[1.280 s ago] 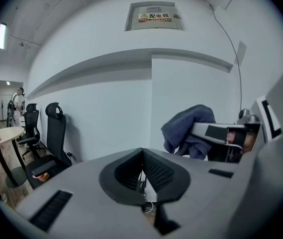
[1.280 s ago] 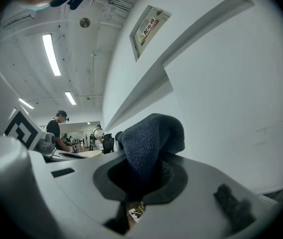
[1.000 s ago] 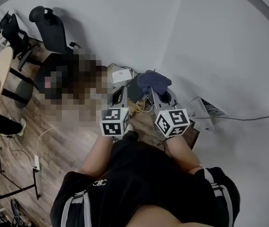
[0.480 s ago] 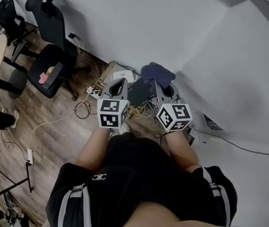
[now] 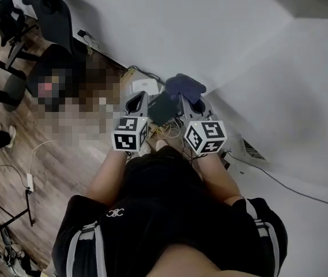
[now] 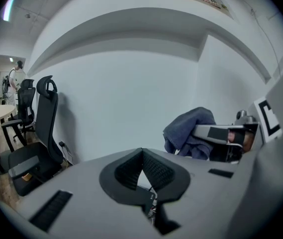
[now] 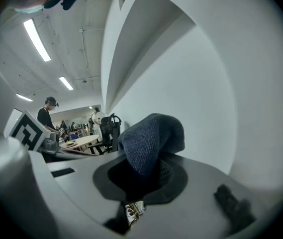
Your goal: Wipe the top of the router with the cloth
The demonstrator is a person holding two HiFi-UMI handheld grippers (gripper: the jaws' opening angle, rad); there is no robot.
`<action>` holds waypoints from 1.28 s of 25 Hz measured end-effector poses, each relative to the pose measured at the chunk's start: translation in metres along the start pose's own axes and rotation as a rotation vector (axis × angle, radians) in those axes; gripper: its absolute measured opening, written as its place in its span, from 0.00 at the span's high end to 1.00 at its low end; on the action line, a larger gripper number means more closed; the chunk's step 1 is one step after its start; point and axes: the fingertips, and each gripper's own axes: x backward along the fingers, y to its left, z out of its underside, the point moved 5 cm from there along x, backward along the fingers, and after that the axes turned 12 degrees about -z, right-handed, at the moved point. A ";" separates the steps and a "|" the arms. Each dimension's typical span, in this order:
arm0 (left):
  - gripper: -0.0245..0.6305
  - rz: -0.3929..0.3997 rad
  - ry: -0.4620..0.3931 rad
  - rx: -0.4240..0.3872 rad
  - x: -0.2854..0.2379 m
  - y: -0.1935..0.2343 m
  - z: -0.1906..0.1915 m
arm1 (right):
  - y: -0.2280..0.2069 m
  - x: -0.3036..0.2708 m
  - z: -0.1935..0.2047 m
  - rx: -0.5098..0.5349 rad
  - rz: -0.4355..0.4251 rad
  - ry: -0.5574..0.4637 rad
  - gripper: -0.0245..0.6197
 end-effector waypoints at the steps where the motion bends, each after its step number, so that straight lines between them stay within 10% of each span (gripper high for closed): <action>1: 0.95 -0.014 0.006 0.003 -0.004 0.003 -0.002 | -0.003 -0.006 0.000 0.002 -0.011 0.017 0.89; 15: 0.95 -0.191 0.209 0.239 -0.035 0.052 0.109 | -0.024 -0.087 0.079 0.037 -0.211 0.353 0.89; 32: 0.95 -0.264 0.392 0.376 -0.104 0.092 0.340 | -0.061 -0.186 0.337 -0.018 -0.266 0.819 0.89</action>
